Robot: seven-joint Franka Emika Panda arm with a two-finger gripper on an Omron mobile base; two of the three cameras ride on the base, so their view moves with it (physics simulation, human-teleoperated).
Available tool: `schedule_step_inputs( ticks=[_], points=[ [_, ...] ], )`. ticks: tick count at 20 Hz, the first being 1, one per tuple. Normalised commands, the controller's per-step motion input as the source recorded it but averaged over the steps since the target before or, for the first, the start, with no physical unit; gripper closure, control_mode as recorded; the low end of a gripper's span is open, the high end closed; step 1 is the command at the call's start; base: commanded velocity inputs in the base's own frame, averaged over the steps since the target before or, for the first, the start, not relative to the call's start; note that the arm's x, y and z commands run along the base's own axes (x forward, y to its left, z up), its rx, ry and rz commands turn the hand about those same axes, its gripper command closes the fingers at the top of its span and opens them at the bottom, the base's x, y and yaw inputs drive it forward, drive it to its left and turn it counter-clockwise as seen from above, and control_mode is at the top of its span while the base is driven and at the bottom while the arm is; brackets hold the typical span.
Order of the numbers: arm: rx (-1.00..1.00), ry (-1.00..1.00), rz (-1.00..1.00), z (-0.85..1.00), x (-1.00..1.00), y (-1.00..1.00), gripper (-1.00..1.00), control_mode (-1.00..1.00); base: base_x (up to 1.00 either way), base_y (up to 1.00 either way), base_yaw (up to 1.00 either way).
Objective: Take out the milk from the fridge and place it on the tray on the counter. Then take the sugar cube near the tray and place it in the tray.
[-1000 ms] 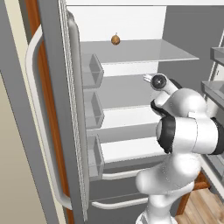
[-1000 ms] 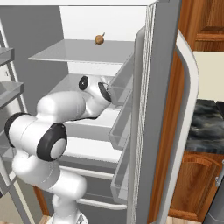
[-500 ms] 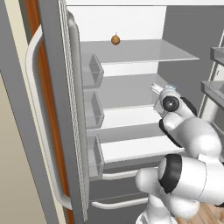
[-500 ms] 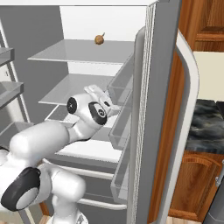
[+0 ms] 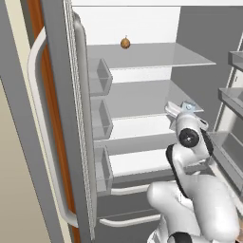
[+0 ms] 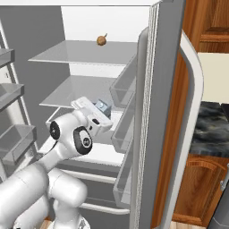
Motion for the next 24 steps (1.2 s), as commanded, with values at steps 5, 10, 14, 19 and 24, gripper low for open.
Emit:
schedule_step_inputs(
  ticks=[5, 10, 14, 19, 24],
  points=[
    [-0.22, 0.25, 0.00, 0.86, -0.87, 0.20, 1.00, -1.00, 0.00, 0.00, 0.00],
    [-0.12, 0.44, 0.01, 1.00, -0.43, 0.22, 1.00, -1.00, 0.00, 0.00, 0.00],
    [-0.02, 0.55, 0.00, 0.61, -0.11, 0.39, 1.00, -1.00, 0.00, 0.00, 0.00],
    [0.00, 0.04, 0.00, 0.00, -0.51, 0.22, 1.00, -1.00, 0.00, 0.00, 0.00],
    [0.02, 0.00, 0.13, 0.00, -0.27, 0.09, 1.00, -1.00, 0.00, 0.00, 0.00]
  ],
)
